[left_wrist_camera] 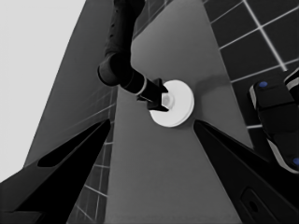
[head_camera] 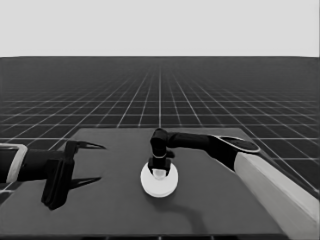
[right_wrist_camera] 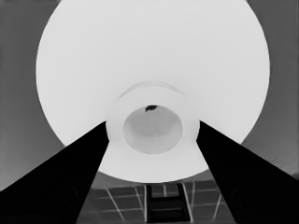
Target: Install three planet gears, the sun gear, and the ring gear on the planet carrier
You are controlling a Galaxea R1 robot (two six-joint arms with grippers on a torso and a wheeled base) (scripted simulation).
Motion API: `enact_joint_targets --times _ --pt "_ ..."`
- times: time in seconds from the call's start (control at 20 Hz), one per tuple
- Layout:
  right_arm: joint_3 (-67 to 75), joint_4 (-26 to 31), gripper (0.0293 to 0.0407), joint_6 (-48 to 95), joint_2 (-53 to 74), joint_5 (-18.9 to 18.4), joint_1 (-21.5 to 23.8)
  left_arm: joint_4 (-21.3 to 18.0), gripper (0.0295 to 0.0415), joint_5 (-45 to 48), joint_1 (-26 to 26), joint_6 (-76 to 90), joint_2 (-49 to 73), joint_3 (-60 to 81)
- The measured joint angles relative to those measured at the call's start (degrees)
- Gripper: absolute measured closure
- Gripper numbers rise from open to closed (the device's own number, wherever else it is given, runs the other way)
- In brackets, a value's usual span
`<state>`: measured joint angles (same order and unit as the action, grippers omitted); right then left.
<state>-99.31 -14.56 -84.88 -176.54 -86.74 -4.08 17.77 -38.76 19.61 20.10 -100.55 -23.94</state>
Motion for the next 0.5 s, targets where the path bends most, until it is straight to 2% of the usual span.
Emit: enact_joint_targets --times 0.5 --pt "0.0 0.0 0.0351 -5.0 0.0 0.0 0.0 0.0 0.0326 0.0 0.0 0.0 0.0 0.0"
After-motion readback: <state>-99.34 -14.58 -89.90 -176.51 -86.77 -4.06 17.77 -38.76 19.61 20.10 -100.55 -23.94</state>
